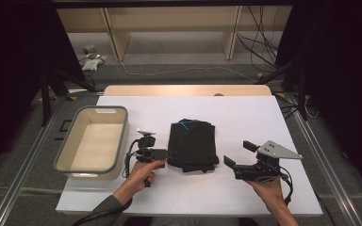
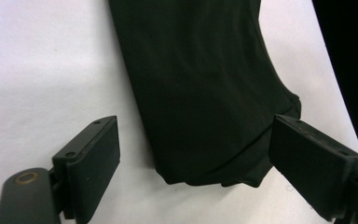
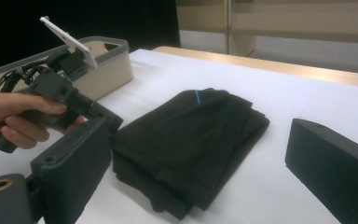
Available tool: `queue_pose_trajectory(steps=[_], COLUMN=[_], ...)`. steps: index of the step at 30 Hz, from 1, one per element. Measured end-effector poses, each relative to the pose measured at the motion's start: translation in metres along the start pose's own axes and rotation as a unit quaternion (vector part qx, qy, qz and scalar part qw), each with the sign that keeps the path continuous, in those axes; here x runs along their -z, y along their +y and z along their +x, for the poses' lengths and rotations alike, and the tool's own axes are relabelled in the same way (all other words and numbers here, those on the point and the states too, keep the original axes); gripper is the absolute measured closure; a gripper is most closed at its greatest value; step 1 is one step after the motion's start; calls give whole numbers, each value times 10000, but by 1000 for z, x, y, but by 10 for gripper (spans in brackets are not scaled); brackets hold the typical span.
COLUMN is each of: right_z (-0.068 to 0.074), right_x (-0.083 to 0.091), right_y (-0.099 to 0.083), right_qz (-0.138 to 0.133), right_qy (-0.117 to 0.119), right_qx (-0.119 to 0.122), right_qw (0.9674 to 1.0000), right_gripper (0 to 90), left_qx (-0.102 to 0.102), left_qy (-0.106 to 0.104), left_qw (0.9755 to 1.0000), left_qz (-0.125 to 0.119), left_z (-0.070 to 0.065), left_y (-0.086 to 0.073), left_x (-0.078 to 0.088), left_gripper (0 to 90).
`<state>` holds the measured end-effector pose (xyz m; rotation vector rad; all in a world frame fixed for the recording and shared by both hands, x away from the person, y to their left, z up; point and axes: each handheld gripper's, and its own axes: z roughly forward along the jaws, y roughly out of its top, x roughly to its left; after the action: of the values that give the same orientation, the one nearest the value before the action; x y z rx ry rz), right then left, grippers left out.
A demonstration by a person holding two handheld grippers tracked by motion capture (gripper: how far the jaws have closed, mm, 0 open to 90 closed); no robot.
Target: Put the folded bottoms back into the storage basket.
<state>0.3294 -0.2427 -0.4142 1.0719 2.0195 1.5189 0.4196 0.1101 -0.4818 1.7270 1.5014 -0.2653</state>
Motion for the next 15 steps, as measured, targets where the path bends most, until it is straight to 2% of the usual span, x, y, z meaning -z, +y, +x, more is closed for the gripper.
queue_pose_trajectory(steps=[1,2,4,5,7,11,12,15], right_z=[0,-2,-3,-4,-5,-7,-8,-13], right_x=[0,-2,-3,-6,-7,-13,-15,-23], right_y=[0,0,0,0,0,0,0,-1], right_qz=[0,14,43,72,90,174,202,320], right_qy=[0,-13,-28,-53,-55,-85,-98,-135], right_qx=[0,6,-3,16,30,20,-11,-165], right_qw=[10000,10000,10000,10000,9999,9998,9997,9993], right_gripper=[77,80,80,80,80,82,84,84], left_qx=[-26,-36,10,25,36,148,157,152], left_qy=[-32,-41,-80,-106,-127,-216,-222,-252], left_qw=[10000,9999,9999,9999,9998,9996,9996,9995], left_qz=[51,93,132,118,130,102,90,118], left_z=[1,2,4,4,5,6,6,6], left_y=[0,0,1,1,2,3,3,2], left_x=[-2,-3,-7,-7,-8,-13,-14,-17], left_gripper=[176,215,236,276,292,418,418,520])
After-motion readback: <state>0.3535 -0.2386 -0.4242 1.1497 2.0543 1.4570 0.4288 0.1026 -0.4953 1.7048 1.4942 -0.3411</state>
